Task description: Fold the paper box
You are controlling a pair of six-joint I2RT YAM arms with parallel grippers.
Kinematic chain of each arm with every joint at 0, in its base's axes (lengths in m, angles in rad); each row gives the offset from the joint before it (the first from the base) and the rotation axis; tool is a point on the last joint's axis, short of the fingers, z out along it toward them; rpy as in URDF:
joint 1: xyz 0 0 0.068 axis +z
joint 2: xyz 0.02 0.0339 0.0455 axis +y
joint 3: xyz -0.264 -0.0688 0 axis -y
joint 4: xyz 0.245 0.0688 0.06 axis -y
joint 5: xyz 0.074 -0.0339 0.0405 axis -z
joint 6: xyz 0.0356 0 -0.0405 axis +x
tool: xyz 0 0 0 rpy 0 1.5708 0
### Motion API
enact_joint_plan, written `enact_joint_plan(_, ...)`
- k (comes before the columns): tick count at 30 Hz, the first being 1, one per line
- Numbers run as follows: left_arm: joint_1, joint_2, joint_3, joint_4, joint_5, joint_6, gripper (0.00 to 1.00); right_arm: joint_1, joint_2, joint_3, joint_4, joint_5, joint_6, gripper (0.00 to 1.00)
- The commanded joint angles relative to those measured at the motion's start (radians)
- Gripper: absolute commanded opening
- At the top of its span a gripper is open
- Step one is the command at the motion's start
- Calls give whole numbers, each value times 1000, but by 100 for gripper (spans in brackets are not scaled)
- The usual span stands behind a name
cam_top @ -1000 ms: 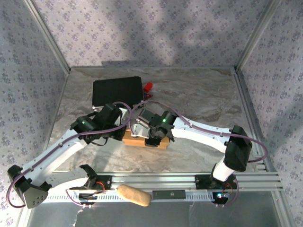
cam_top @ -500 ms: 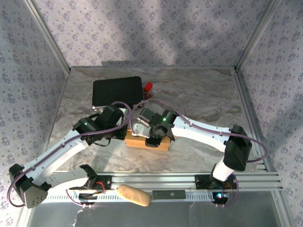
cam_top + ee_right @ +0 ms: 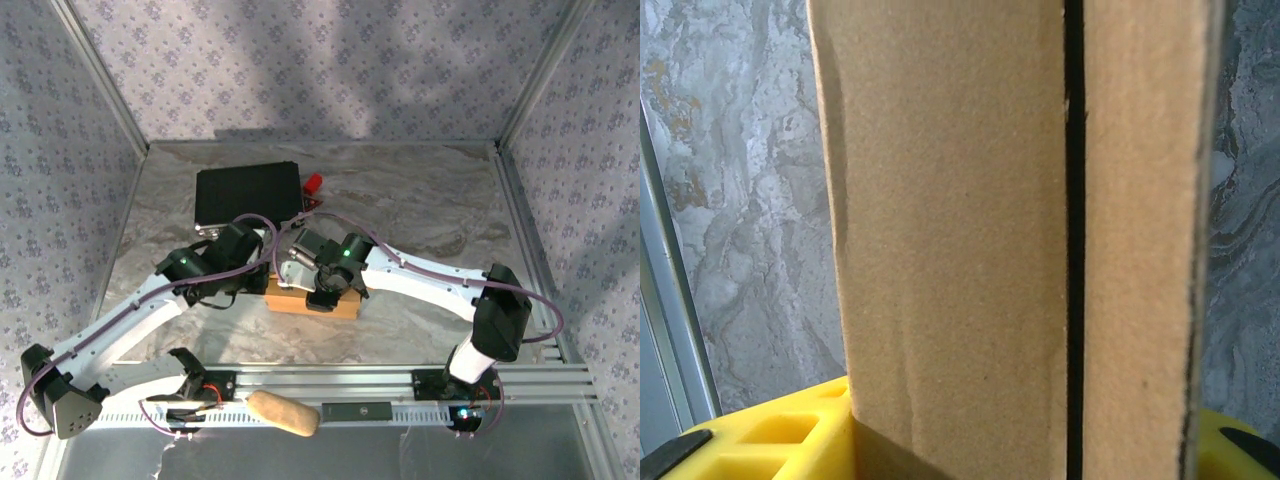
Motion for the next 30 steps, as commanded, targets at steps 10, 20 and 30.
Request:
enact_joint_plan(10, -13, -88, -92, 93, 22, -40, 0, -12, 10, -2, 38, -14, 20, 50)
enact_joint_plan(20, -50, -89, -130, 126, -47, -82, 0, -22, 19, -13, 54, 5, 30, 53)
enact_joint_plan(30, -86, -84, -157, 143, -112, -101, 0, -40, -17, -20, 72, -6, 44, 56)
